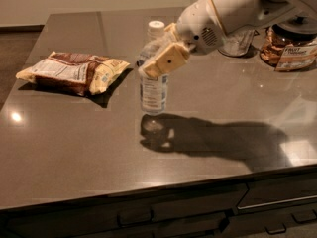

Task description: Move blue plastic bottle near brown chip bag

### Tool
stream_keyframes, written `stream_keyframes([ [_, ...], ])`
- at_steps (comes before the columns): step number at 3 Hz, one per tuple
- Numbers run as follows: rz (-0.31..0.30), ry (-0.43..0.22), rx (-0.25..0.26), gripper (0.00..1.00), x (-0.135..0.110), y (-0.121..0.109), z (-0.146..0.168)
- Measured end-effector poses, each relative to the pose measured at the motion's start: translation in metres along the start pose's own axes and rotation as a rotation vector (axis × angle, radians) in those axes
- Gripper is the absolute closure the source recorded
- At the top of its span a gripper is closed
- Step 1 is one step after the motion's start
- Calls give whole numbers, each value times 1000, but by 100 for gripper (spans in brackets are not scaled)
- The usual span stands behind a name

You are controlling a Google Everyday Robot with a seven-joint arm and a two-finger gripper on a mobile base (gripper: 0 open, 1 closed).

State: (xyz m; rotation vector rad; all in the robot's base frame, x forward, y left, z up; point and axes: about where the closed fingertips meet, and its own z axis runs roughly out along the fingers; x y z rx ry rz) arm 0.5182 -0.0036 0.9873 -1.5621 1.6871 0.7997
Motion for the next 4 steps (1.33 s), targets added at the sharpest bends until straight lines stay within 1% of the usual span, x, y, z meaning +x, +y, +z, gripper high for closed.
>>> stream_keyframes([
  [1, 21, -58, 8, 100, -15, -25, 15],
  [2, 16, -92, 17, 100, -30, -39, 35],
  [3, 8, -94, 25, 100, -38, -46, 56],
  [4, 3, -73, 35, 87, -36, -49, 72],
])
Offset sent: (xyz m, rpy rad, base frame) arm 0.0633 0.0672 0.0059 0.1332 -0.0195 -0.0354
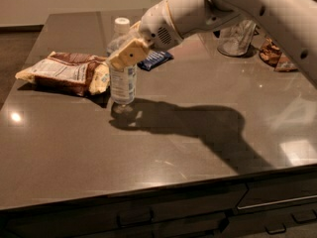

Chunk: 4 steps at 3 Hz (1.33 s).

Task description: Move blue plastic bottle near brown chip bag

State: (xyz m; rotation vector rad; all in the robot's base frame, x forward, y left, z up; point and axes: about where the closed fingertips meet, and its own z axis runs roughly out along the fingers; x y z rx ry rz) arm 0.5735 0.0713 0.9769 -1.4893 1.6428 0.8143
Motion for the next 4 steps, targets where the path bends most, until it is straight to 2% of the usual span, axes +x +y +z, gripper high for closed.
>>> stream_keyframes([
  [3, 1, 26, -3, 17, 10, 5, 22],
  [4, -1, 26, -7, 0, 9, 6, 24],
])
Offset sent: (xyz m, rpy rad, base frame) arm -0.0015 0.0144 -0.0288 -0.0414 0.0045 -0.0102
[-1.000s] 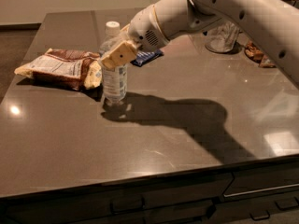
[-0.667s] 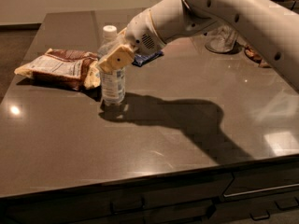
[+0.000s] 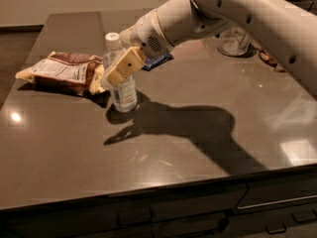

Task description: Move blue plastic bottle near brown chip bag

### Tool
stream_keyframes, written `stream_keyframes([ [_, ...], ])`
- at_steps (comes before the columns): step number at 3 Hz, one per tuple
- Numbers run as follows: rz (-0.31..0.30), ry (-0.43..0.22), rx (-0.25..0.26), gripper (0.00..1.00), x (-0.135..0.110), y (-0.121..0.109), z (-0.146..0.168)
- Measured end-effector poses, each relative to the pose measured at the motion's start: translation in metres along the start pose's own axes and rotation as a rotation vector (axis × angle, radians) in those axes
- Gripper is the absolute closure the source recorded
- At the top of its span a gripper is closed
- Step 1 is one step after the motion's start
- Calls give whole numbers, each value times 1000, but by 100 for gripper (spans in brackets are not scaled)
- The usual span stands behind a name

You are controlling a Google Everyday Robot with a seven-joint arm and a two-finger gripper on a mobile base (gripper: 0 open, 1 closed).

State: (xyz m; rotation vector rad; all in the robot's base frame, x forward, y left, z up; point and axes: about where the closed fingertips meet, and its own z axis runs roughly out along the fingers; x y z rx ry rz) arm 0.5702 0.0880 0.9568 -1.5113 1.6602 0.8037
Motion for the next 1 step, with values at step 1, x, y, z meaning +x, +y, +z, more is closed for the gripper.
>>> stream_keyframes([
  [1, 0, 0, 0, 0, 0, 0, 0],
])
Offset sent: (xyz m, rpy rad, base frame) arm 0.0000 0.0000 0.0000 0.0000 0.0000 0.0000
